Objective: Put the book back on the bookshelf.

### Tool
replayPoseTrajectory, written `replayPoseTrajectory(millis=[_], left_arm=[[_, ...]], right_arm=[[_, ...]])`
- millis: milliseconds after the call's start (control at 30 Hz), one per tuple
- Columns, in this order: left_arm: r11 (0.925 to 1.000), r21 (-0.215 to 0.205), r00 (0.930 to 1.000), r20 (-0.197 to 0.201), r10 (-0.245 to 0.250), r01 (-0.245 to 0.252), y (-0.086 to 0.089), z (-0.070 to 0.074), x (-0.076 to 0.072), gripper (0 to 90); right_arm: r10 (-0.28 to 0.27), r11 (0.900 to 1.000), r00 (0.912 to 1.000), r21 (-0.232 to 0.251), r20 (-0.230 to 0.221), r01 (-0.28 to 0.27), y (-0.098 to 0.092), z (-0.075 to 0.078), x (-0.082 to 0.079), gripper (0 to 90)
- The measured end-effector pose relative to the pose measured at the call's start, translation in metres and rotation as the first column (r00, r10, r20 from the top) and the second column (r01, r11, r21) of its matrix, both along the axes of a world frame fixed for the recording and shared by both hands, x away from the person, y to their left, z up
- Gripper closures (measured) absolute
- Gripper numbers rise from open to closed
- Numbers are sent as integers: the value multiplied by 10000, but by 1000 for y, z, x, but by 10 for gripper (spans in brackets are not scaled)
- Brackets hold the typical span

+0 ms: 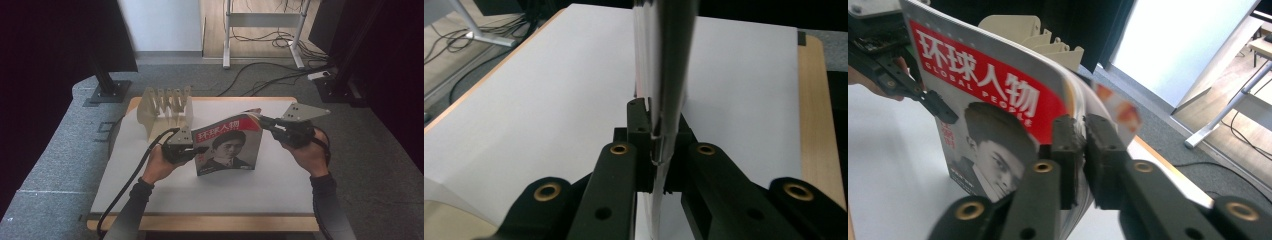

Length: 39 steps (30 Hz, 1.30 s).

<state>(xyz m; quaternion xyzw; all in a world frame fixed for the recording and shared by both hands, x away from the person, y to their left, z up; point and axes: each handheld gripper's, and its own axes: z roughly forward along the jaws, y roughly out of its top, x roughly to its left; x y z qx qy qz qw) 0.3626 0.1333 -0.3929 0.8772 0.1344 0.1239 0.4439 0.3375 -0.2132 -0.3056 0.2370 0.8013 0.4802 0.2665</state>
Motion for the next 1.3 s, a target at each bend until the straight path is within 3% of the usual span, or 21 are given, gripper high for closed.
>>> replayPoseTrajectory(millis=[200, 333, 533, 667, 867, 1000, 1300], left_arm=[[9999, 63, 9999, 19, -123, 123, 0, 0, -1, 865], [9998, 92, 9998, 39, -194, 193, 0, 0, -1, 865], [9996, 112, 9996, 66, -259, 258, 0, 0, -1, 865], [9996, 95, 9996, 34, -277, 276, 0, 0, -1, 864], [9999, 2, 9999, -80, -145, 145, 0, 0, 1, 863], [9999, -14, 9999, -95, -125, 125, 0, 0, 1, 864], [9999, -26, 9999, -137, -99, 99, 0, 0, 1, 861]], right_arm=[[-177, 9998, 9994, -12, -307, 177, -7, -8, 4, 533], [-93, 10000, 9970, -32, -770, 90, -10, -19, 10, 390], [137, 9998, 9896, -116, -1430, -155, -5, -36, 28, 322], [460, 9988, 9871, -88, -1532, -480, 0, -39, 36, 404], [329, 9987, 9957, 404, -862, -295, -5, -20, 30, 603], [229, 9994, 9984, 280, -520, -214, -8, -6, 23, 691], [37, 10000, 9988, 46, -478, -35, -9, -2, 18, 833]])
